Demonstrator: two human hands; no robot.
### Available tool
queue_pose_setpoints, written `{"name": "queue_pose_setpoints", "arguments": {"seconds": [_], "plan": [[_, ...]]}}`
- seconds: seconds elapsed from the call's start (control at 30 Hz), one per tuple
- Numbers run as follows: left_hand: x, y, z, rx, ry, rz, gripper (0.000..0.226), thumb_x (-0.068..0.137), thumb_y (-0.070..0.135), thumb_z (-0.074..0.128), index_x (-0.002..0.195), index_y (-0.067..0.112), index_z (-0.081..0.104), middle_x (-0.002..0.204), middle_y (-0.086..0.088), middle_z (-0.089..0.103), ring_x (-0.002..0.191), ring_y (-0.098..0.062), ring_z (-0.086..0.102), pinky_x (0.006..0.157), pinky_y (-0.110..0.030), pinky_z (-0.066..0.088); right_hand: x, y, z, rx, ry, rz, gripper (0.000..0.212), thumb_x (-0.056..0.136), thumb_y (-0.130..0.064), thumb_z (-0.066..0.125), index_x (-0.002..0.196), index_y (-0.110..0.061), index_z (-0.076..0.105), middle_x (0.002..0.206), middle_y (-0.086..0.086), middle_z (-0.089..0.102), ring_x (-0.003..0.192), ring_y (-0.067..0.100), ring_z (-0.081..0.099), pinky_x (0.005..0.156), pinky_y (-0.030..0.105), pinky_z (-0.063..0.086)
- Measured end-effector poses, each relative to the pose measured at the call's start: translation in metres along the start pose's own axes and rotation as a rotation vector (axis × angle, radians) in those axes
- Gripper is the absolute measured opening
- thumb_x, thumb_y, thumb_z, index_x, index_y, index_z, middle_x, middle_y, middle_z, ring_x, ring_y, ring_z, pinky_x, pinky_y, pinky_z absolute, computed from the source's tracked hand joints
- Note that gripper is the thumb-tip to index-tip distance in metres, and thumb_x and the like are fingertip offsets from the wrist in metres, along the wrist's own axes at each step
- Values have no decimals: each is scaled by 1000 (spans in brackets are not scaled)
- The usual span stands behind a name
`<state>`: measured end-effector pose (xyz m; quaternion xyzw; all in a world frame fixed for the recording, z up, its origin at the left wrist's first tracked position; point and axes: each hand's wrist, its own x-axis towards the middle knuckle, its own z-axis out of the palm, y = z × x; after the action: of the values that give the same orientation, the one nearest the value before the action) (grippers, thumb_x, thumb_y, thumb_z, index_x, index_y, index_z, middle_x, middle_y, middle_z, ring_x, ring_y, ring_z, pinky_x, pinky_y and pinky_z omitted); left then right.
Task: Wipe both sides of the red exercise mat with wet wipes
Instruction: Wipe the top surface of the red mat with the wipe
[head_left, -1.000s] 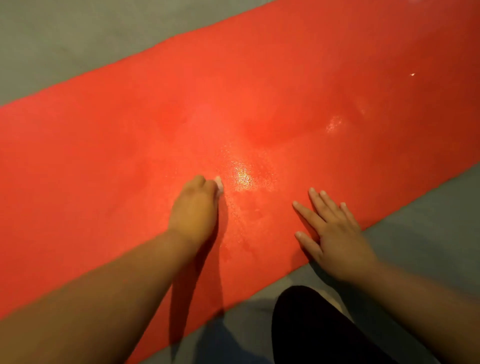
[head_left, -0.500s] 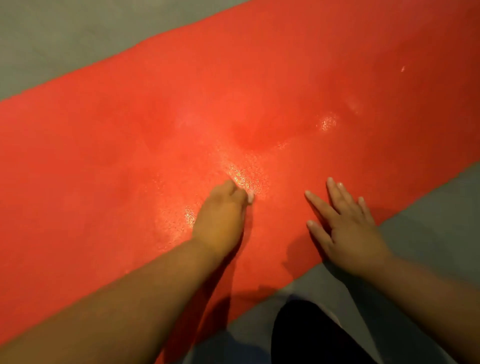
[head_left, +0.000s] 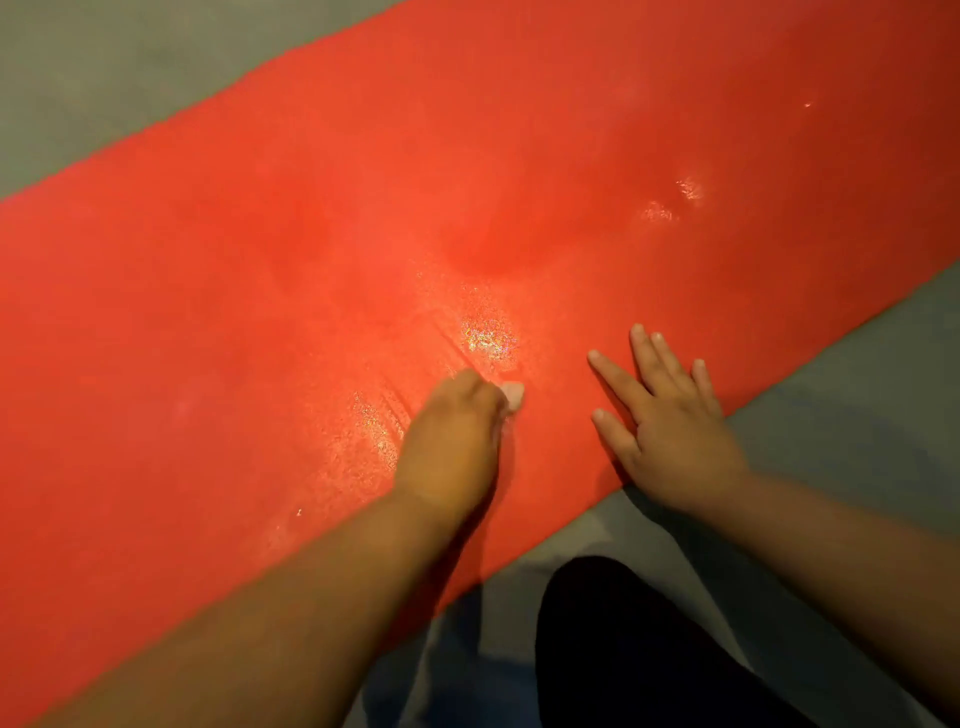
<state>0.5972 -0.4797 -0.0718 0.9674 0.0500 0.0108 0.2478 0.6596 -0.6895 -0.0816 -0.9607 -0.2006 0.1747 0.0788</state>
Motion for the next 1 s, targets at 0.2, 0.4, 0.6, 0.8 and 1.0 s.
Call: {"name": "queue_pose_setpoints", "arguments": {"seconds": [0.2, 0.4, 0.6, 0.8, 1.0], "plan": [[6, -18, -7, 119, -84, 151, 12, 92, 17, 55, 91, 14, 67, 89, -6, 56, 85, -28, 56, 63, -31, 34, 0, 4, -6, -10, -56, -37, 61, 95, -53, 33, 148, -44, 5, 158, -1, -15, 145, 16, -14, 116, 44, -6], [71, -48, -20, 169, 109, -218, 23, 97, 18, 53, 94, 1, 68, 95, -19, 55, 91, -38, 55, 73, -39, 37, -1, 8, -8, -43, -93, -66, 72, 78, -67, 2, 146, -46, -6, 157, -1, -21, 140, 11, -23, 114, 41, -9], [-34, 18, 1, 11, -240, 352, 32, 96, 34, 42, 79, 18, 64, 77, 2, 54, 69, -17, 51, 59, -27, 37, -2, 7, 1, -47, -26, -52, 67, 84, -64, 8, 147, -44, -1, 159, 0, -13, 142, 13, -17, 113, 41, -7], [76, -14, -4, 191, 19, 53, 21, 98, 21, 50, 95, 7, 66, 94, -10, 54, 90, -29, 53, 64, -30, 29, -2, 15, -5, -38, -48, -108, 69, 82, -65, 9, 147, -44, 0, 158, -1, -11, 140, 10, -15, 114, 40, -2], [3, 7, 8, 22, -74, 201, 9, 91, 25, 62, 96, 17, 65, 83, 0, 50, 79, -20, 48, 64, -28, 37, -6, 15, -2, -2, -20, -93, 65, 86, -62, 15, 148, -44, 7, 159, -2, -7, 142, 11, -12, 115, 39, -3]]}}
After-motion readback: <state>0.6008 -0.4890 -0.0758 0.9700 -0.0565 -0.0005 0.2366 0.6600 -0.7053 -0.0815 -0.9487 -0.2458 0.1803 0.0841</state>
